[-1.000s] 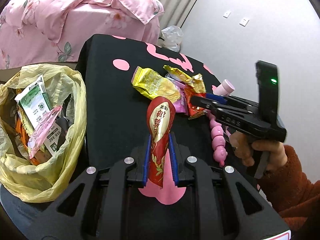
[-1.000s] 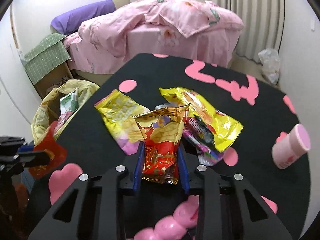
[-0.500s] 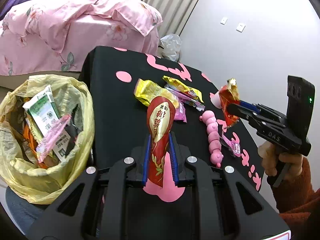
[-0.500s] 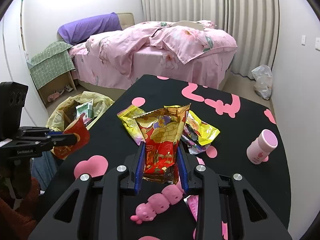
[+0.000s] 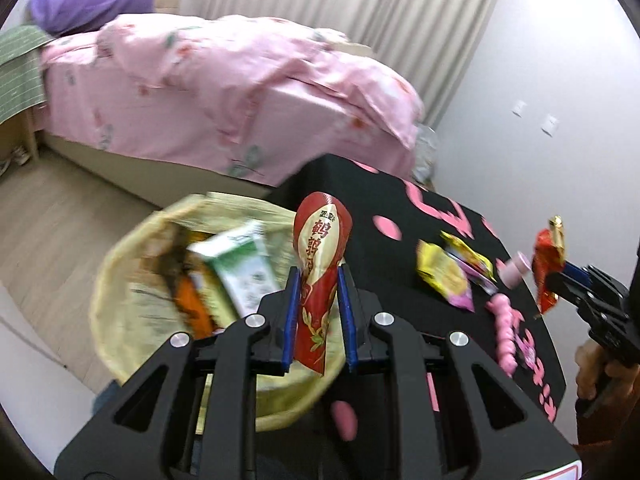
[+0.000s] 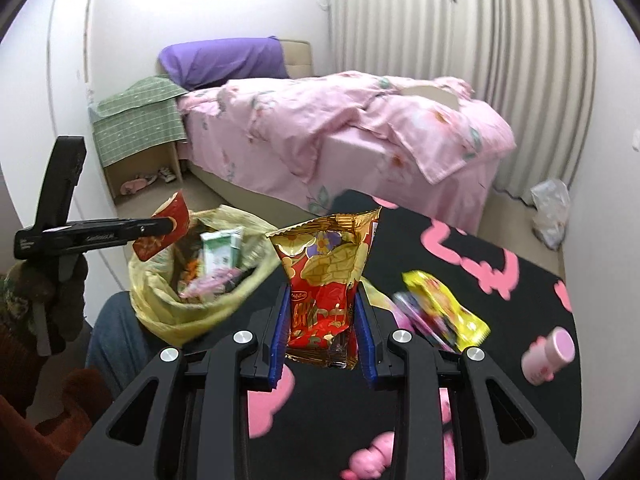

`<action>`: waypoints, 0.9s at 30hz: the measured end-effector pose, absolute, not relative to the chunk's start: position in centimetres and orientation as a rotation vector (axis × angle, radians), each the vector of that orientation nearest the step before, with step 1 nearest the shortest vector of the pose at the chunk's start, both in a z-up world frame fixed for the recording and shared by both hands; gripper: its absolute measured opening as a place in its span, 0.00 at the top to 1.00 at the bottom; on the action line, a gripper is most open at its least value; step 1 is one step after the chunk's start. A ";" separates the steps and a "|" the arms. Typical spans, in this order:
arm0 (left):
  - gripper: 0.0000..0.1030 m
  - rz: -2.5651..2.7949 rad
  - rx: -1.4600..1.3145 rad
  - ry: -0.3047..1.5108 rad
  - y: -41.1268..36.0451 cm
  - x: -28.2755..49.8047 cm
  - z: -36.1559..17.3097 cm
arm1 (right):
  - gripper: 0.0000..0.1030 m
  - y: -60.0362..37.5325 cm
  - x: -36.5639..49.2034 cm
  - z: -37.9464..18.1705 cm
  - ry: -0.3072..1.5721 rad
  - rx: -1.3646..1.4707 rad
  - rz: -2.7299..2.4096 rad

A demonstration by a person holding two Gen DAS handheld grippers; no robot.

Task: Collect trash
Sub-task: 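Drop the red bag into the trash bag with the left tool while the right tool drops the red-gold wrapper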

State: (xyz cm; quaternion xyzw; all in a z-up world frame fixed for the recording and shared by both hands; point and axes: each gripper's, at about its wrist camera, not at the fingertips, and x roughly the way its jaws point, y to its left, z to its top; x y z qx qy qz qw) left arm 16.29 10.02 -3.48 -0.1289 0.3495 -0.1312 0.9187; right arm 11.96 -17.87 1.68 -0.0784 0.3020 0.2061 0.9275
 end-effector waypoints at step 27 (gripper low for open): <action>0.81 -0.141 -0.398 0.857 16.8 21.4 -10.2 | 0.71 4.1 30.2 -13.4 1.134 -0.335 0.817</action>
